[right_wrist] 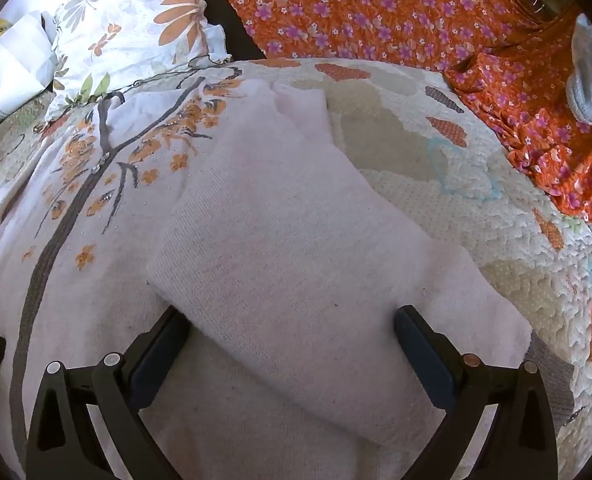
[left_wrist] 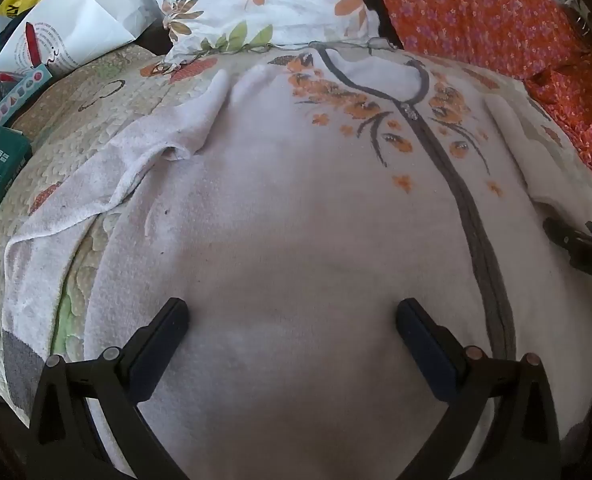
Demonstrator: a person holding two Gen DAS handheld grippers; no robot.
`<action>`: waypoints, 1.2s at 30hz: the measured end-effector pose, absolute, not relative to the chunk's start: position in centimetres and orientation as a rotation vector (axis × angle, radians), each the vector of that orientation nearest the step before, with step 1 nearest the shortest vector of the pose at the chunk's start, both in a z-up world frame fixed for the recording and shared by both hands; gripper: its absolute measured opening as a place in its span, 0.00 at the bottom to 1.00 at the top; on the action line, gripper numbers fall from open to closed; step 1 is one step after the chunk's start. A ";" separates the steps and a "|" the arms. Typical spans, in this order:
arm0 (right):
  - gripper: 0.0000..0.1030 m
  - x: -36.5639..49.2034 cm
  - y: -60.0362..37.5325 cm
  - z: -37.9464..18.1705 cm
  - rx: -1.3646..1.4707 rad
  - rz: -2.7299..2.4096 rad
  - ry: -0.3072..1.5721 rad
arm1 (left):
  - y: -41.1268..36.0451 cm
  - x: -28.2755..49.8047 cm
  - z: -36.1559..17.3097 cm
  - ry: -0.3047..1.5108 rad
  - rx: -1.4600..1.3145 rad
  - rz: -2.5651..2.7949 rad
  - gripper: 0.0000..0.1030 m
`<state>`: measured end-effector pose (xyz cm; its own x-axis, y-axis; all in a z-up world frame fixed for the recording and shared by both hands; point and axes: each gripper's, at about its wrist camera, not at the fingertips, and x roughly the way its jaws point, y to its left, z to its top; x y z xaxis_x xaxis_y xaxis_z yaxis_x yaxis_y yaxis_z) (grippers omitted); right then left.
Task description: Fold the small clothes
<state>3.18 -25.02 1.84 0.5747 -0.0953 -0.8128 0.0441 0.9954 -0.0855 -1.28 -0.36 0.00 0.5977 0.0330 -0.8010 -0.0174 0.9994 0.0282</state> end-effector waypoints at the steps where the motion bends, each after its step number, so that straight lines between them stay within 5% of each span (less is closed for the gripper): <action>1: 1.00 3.2 -25.1 1.8 -0.059 -0.082 0.955 | -0.4 -1.3 0.0 0.931 0.019 0.029 1.00; 36: 1.00 3.2 -24.9 1.9 -0.060 -0.083 0.954 | -0.1 -1.0 0.1 1.005 0.008 0.015 1.00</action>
